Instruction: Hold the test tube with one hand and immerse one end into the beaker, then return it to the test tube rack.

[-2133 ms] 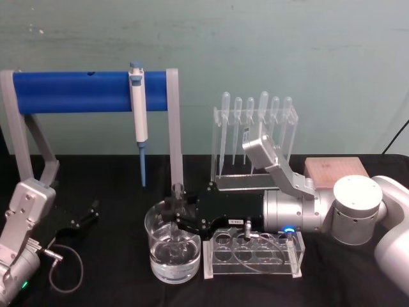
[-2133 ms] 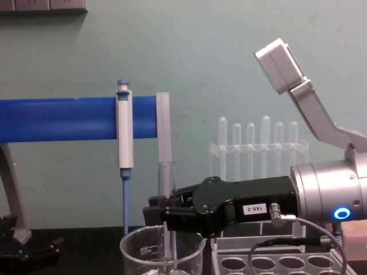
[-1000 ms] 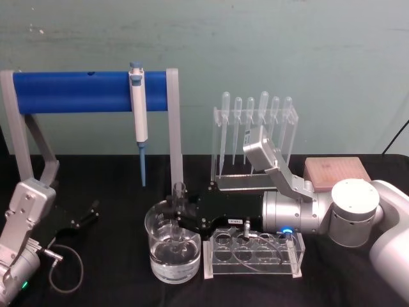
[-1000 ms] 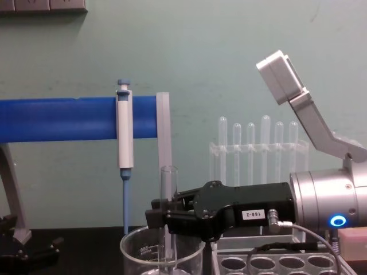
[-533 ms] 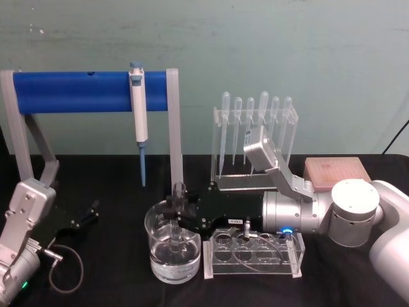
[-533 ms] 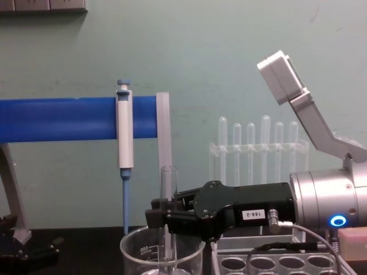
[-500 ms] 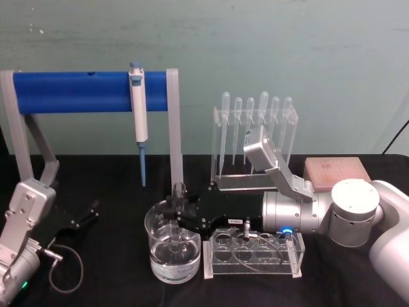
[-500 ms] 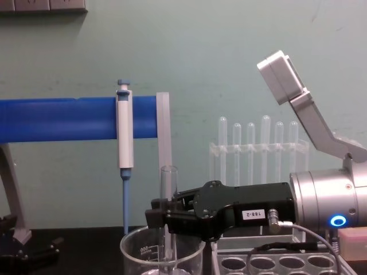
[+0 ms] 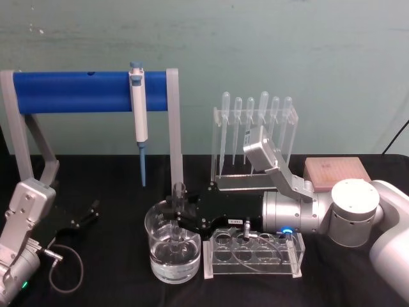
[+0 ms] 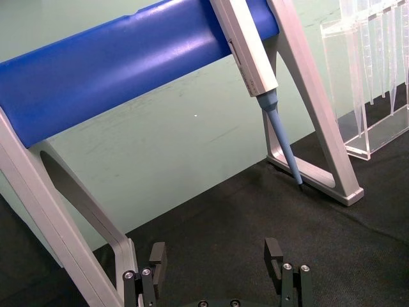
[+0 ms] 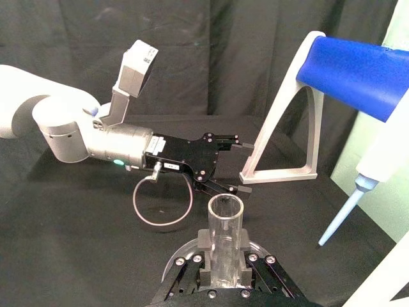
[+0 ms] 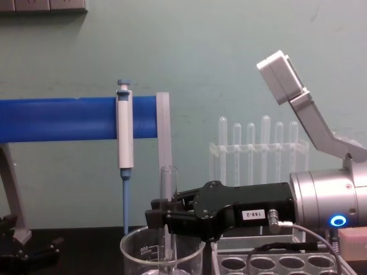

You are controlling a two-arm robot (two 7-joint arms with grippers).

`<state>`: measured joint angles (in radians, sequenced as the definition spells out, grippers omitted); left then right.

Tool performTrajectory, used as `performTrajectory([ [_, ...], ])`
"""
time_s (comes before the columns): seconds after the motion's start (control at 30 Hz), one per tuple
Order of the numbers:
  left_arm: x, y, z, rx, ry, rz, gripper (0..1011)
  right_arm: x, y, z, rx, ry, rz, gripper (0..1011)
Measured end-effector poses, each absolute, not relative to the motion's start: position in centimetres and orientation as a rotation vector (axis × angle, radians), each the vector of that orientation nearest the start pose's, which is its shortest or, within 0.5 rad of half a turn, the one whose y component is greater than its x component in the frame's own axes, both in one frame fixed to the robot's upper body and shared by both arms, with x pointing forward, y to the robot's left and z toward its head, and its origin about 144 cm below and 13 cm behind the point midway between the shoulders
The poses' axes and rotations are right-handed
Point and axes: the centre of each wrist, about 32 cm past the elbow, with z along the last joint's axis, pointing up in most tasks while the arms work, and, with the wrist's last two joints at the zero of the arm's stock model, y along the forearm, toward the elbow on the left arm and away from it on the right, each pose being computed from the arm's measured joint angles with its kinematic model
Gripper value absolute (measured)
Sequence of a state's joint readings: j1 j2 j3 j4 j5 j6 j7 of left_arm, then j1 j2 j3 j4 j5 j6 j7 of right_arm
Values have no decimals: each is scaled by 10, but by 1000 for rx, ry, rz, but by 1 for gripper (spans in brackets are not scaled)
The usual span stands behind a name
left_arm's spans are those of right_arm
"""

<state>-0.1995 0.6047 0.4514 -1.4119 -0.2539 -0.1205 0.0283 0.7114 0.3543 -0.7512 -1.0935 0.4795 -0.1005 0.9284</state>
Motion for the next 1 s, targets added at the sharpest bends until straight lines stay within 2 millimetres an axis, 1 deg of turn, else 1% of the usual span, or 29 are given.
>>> performTrajectory([
  [1.0,489,310,1140,304,-285,1248,1000,607,-197,1213,-165,-142,-203,225],
])
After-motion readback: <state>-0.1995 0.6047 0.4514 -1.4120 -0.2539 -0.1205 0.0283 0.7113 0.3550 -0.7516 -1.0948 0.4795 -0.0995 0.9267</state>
